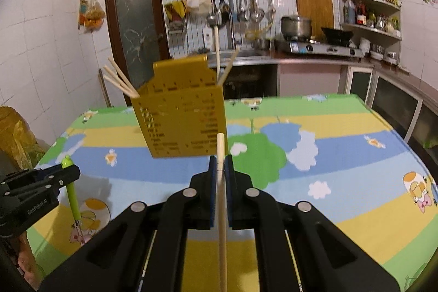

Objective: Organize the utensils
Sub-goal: 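Lift the chopstick and frog fork with both tools and carry them above the holder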

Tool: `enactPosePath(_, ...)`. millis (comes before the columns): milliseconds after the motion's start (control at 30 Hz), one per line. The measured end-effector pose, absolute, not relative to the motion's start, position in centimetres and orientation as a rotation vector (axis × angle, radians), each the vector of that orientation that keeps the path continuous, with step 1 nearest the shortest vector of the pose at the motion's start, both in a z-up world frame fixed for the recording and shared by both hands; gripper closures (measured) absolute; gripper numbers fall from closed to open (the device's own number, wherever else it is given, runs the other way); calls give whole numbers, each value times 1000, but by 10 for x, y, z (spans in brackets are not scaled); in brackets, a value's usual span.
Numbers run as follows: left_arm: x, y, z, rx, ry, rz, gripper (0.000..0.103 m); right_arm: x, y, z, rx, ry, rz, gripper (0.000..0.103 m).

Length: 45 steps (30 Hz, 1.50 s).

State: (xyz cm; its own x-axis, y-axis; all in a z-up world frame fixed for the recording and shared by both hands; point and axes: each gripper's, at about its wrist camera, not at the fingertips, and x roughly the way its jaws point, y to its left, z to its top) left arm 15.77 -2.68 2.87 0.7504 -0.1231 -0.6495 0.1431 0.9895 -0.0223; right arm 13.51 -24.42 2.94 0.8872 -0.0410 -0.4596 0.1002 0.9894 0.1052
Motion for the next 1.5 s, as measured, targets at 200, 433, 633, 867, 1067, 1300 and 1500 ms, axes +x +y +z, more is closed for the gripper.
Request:
enactPosePath(200, 156, -20, 35, 28, 685, -142, 83, 127, -239, 41, 115, 417, -74, 97)
enactPosePath(433, 151, -19, 45, 31, 649, -151, 84, 121, -236, 52, 106, 360, -68, 97)
enactPosePath(633, 150, -21, 53, 38, 621, -155, 85, 117, -235, 59, 101, 328, -62, 97)
enactPosePath(867, 150, -26, 59, 56, 599, -164, 85, 116, -239, 68, 104, 308, -51, 97)
enactPosePath(1067, 154, -30, 72, 63, 572, -172, 86, 121, -242, 74, 109, 289, -48, 97)
enactPosePath(1300, 164, -34, 86, 61, 553, -186, 86, 128, -245, 87, 109, 262, -43, 97)
enactPosePath(1500, 175, -37, 111, 50, 521, -215, 86, 138, -245, 108, 100, 231, -35, 97)
